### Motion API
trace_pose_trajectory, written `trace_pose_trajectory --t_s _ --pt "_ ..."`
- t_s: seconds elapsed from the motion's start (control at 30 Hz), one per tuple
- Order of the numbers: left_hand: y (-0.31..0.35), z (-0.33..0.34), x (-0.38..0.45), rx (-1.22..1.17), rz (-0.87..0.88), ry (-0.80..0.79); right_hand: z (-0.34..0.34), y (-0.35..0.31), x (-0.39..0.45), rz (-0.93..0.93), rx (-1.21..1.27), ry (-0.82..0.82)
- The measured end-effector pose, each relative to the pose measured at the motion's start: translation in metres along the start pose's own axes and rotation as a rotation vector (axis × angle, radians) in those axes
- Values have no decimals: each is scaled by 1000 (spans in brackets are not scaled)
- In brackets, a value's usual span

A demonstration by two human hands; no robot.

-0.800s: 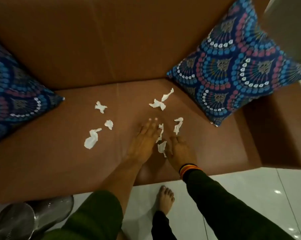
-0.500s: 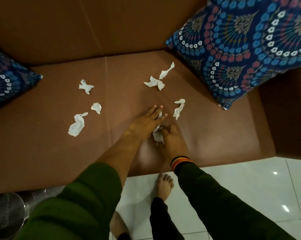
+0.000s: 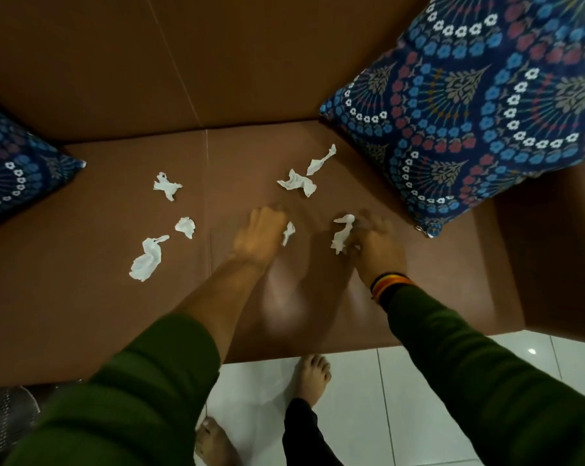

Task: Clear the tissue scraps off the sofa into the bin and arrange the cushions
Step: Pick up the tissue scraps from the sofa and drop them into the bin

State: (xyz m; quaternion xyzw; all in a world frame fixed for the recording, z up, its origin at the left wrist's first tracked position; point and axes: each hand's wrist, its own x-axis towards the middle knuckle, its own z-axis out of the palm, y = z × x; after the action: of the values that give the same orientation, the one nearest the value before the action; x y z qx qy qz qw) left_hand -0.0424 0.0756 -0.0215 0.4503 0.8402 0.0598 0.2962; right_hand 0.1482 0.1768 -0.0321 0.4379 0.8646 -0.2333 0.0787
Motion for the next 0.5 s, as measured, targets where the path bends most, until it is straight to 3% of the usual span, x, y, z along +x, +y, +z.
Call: trace_pose_trajectory --t_s 0.2,0.37,0.5 --pt "23 -7 56 100 194 15 7 8 39 -186 -123 -236" --pt "33 0 65 156 18 37 21 10 23 -180 -103 -112" --pt "31 -9 29 50 -78 -28 23 3 -1 -118 -19 -160"
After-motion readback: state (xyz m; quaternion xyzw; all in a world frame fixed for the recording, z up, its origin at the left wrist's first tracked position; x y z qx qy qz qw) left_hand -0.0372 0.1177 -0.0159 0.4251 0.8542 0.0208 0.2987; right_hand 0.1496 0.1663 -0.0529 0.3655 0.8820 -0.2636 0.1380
